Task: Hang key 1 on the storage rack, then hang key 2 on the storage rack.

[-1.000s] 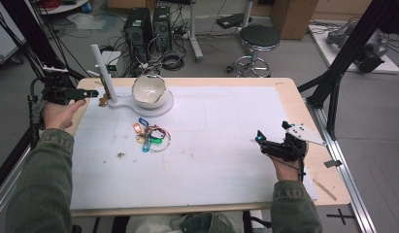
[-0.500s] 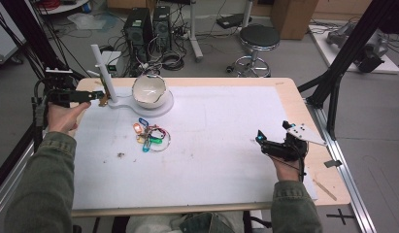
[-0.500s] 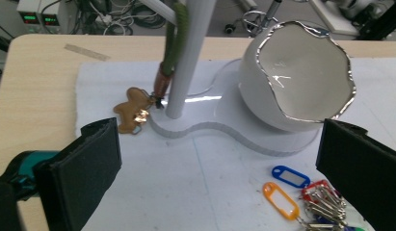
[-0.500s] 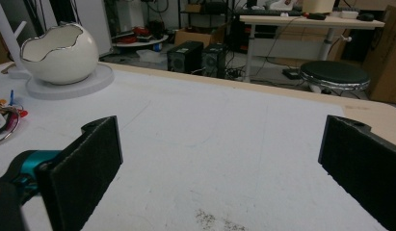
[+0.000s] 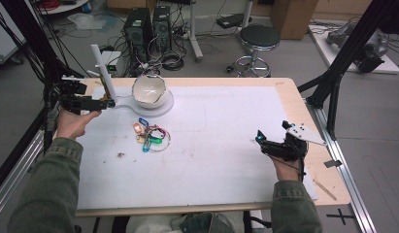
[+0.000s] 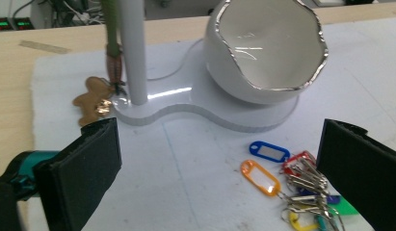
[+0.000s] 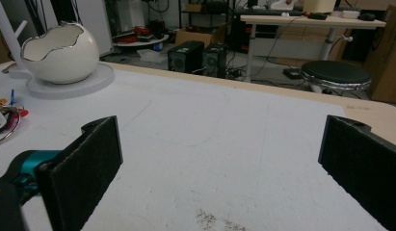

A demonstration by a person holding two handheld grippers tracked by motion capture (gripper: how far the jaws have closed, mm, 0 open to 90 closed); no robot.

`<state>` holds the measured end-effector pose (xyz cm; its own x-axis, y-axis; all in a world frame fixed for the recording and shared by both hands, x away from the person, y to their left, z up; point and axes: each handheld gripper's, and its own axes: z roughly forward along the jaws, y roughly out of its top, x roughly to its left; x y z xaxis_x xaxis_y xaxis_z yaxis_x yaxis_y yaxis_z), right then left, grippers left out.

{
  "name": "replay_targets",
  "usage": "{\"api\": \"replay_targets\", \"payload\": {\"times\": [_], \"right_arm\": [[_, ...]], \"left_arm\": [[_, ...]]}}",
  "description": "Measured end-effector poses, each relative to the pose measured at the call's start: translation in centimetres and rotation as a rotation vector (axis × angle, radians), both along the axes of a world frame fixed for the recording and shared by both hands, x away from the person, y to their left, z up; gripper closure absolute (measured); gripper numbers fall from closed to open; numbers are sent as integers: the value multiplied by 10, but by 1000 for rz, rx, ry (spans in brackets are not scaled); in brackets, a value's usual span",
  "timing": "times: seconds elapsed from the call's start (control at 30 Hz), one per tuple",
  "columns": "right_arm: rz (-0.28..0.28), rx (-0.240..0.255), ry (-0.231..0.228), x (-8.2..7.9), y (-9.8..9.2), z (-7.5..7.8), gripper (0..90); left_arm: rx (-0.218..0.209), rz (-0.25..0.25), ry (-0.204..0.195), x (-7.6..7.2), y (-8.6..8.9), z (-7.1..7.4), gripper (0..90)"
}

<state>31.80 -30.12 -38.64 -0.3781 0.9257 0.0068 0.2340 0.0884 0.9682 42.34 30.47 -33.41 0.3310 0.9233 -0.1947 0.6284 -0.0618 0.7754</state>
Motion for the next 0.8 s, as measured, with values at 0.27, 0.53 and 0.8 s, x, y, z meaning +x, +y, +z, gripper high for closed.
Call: {"api": "replay_targets", "payload": {"times": [0.27,0.53,0.8], "right_arm": [[2,0,-1,0,0,0,4],[2,0,-1,0,1,0,4],[3,0,-2,0,0,0,4]], "left_arm": [[9,-71,19,-7,-26,-7,24],[52,-146,46,-11,-49,-11,24],[61,-178,67,-13,-59,-14,24]]}}
